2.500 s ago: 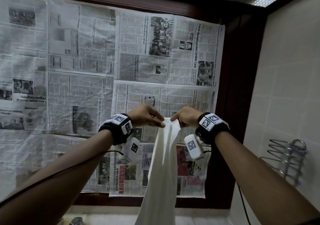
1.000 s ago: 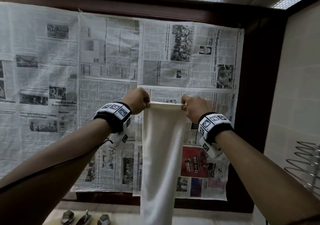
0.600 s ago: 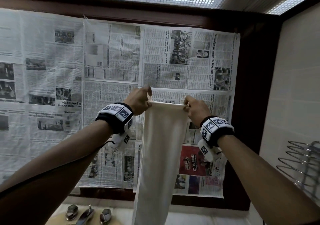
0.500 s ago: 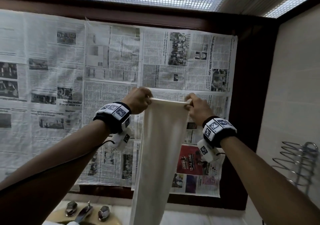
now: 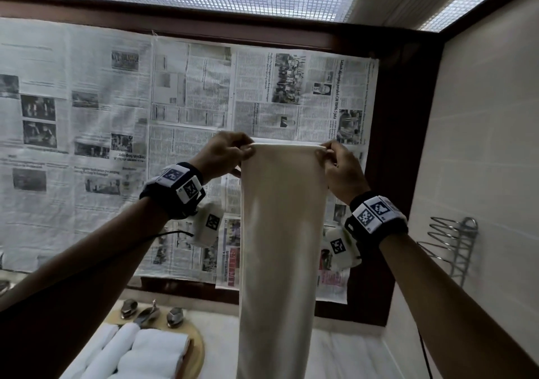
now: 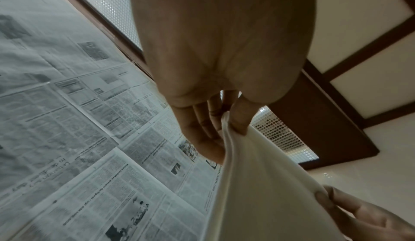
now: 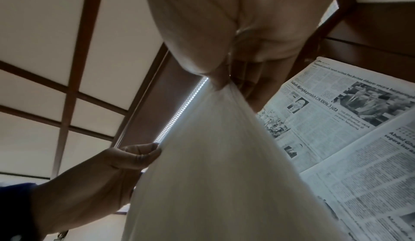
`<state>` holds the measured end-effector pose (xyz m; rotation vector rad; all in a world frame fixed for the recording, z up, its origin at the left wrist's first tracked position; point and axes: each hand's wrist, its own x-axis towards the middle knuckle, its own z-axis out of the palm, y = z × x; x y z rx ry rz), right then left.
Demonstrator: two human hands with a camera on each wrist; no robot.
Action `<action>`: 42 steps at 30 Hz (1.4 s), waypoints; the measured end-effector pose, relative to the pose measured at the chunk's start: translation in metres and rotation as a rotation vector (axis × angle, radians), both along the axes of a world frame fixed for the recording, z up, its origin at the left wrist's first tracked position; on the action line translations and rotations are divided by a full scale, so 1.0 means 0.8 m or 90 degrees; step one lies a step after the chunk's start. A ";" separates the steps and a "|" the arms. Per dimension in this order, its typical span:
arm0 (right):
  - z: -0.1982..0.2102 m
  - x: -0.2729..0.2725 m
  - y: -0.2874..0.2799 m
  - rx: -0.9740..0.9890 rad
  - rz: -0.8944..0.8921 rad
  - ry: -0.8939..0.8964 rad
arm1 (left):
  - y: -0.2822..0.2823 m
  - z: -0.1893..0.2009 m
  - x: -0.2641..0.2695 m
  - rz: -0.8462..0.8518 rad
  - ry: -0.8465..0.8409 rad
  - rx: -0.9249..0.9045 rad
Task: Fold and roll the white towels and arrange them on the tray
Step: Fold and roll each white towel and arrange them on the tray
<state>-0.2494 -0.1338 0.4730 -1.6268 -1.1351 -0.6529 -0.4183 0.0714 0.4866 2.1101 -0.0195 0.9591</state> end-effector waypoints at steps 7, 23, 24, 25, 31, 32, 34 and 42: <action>-0.031 -0.026 -0.042 0.000 0.067 0.039 | -0.032 -0.030 -0.030 -0.051 0.016 -0.055; -0.385 0.029 -0.050 -0.357 0.034 0.213 | 0.001 -0.370 0.029 -0.023 0.412 -0.049; -0.407 0.034 -0.046 -0.367 0.035 0.228 | 0.006 -0.392 0.037 -0.018 0.429 -0.044; -0.429 0.040 -0.041 -0.373 0.034 0.245 | 0.011 -0.412 0.046 -0.011 0.441 -0.028; -0.511 0.096 0.001 -0.422 -0.021 0.327 | 0.050 -0.491 0.116 0.009 0.502 0.094; -0.518 0.110 0.009 -0.432 -0.035 0.333 | 0.058 -0.500 0.132 0.004 0.513 0.079; -0.532 0.142 0.028 -0.441 -0.061 0.352 | 0.074 -0.516 0.169 -0.001 0.531 0.053; -0.578 0.289 0.121 -0.395 -0.115 0.504 | 0.144 -0.571 0.341 0.032 0.550 -0.093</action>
